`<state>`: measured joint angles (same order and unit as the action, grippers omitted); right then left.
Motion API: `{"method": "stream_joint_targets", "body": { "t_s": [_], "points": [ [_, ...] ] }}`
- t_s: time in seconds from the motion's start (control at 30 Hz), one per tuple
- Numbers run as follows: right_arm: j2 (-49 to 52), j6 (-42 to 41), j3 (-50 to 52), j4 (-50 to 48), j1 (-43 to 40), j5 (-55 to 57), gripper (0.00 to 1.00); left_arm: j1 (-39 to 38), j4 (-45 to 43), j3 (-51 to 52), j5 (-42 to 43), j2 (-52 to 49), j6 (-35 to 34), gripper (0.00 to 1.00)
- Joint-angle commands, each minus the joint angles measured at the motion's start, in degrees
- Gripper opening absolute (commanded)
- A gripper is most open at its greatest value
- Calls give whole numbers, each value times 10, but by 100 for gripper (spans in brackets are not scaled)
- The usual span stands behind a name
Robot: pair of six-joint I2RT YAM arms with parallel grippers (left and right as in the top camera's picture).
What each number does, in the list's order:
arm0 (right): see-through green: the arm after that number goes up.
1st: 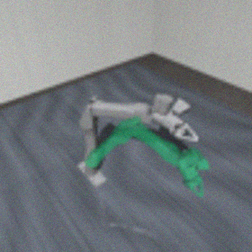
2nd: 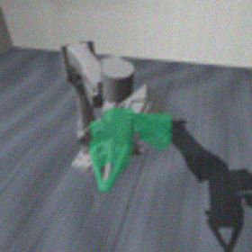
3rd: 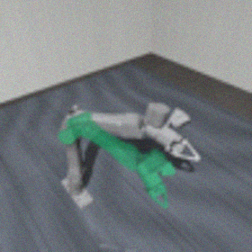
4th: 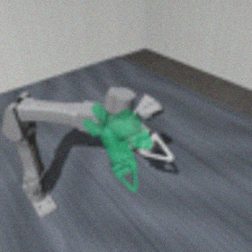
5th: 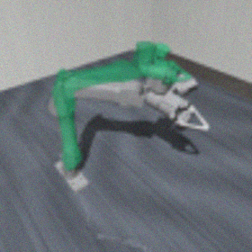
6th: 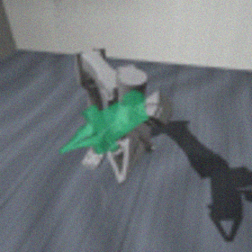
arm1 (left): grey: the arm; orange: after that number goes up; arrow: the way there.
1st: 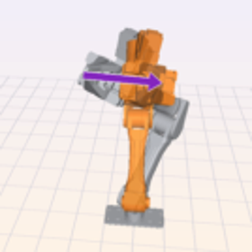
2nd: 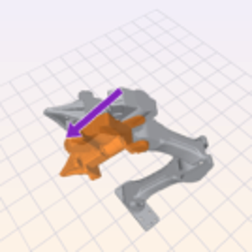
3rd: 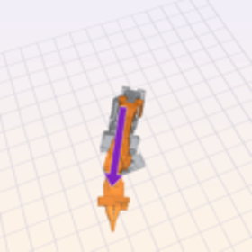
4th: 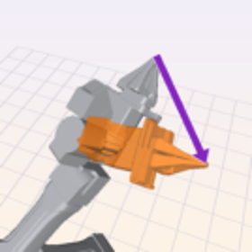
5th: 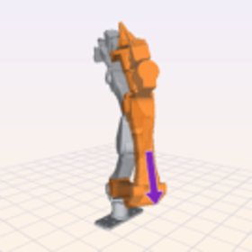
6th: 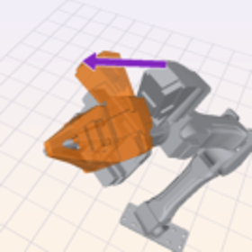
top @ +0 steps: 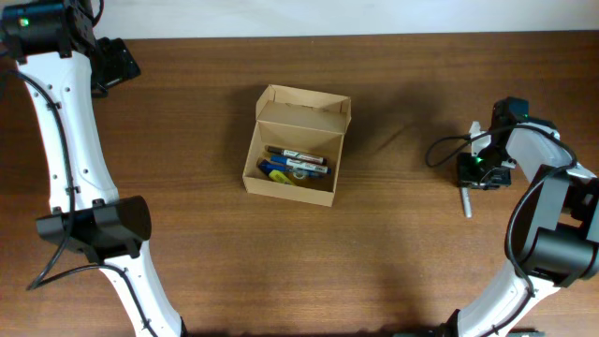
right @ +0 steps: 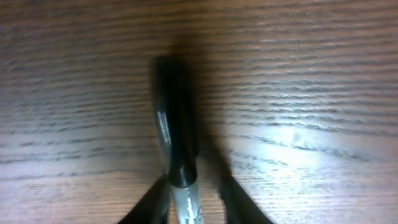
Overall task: Pack container
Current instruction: 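Move the right gripper to the black marker and grasp it, then carry the black marker into the box and release it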
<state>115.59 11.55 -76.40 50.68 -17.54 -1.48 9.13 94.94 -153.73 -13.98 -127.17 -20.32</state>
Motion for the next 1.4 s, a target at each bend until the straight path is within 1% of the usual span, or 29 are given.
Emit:
{"method": "stream_joint_targets", "body": {
  "t_s": [0.0, 0.03, 0.07, 0.2, 0.3, 0.4, 0.57, 0.67, 0.77, 0.87, 1.07, 1.2, 1.37],
  "points": [
    [32, 0, 5, 5, 9, -20, 15, 2, 1, 2, -2, 11, 7, 100],
    [33, 0, 5, 5, 11, -20, 8, 2, 1, 2, -2, 11, 7, 100],
    [33, 0, 5, 3, 14, -23, 4, 2, 1, 2, -2, 11, 7, 100],
    [33, 0, -16, 9, 27, -74, 4, 2, 1, 2, -2, 11, 7, 100],
    [30, 0, -70, 35, 44, -109, 4, 2, 1, 2, -2, 11, 7, 100],
    [30, 0, -166, 90, 70, -113, 4, 2, 1, 2, -2, 11, 7, 100],
    [30, 3, -376, 185, 143, -112, 4, 2, 1, 2, -2, 11, 7, 100],
    [30, 38, -473, 219, 203, -112, 4, 2, 1, 2, -2, 11, 7, 100],
    [30, 113, -540, 249, 280, -112, 4, 2, 1, 2, -2, 11, 7, 100],
    [30, 187, -558, 258, 363, -100, 4, 2, 1, 2, -2, 11, 7, 100],
    [45, 316, -536, 259, 494, -84, 4, 2, 1, 2, -2, 11, 7, 100],
    [64, 377, -516, 262, 535, -84, 4, 2, 1, 2, -2, 11, 7, 100],
    [101, 391, -484, 262, 541, -84, 4, 2, 1, 2, -2, 11, 7, 100]
  ]
}}
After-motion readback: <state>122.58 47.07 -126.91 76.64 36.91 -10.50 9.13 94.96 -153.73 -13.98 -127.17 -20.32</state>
